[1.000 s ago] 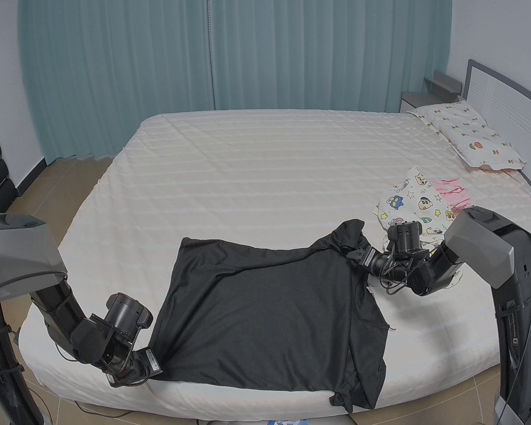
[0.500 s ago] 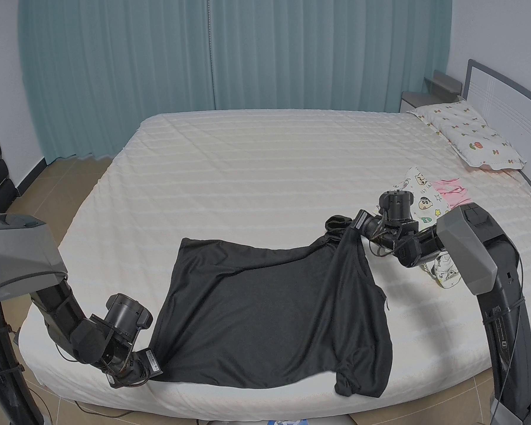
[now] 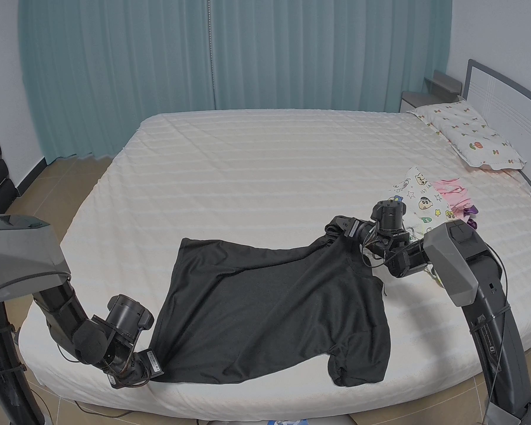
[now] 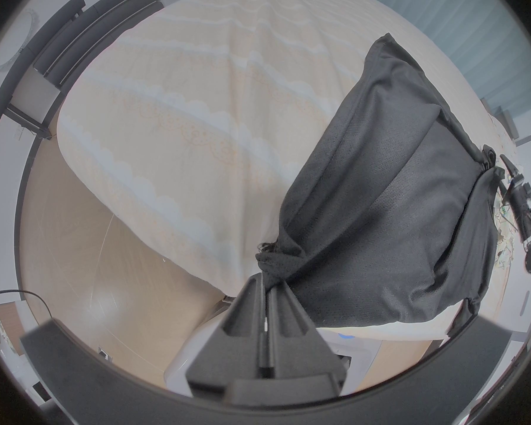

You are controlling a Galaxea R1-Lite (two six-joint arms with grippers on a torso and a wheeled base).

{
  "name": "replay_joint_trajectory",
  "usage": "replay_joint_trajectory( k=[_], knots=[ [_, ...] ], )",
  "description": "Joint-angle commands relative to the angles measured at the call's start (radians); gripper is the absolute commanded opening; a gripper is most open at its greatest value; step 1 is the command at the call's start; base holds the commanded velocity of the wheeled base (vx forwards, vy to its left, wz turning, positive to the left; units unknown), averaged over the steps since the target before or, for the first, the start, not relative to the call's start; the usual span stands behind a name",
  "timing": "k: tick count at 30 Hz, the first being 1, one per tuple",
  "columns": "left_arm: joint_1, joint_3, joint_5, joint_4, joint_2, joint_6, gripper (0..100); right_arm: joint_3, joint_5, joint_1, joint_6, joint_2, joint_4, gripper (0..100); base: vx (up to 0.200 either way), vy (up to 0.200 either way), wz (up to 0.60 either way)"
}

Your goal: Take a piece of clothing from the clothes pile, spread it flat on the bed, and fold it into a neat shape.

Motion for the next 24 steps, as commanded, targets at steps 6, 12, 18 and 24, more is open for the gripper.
replay_joint_trajectory(
  k=[6,12,18,24],
  knots=[
    [0.000,0.000,0.000,-0.009,0.002,-0.001,0,0.452,0.092,-0.108,0.004,-0.316,-0.141,100,0.000,0.000,0.00],
    [0.000,0.002,-0.001,-0.023,0.000,-0.001,0,0.784,0.181,-0.139,0.006,-0.453,-0.206,100,0.000,0.000,0.00],
    [0.002,0.002,0.000,-0.024,0.000,-0.001,0,0.998,0.190,-0.128,0.006,-0.503,-0.267,100,0.000,0.000,0.00],
    [0.002,0.002,0.000,-0.024,0.000,-0.002,0,1.138,0.227,-0.095,0.026,-0.510,-0.289,100,0.000,0.000,0.00]
  ],
)
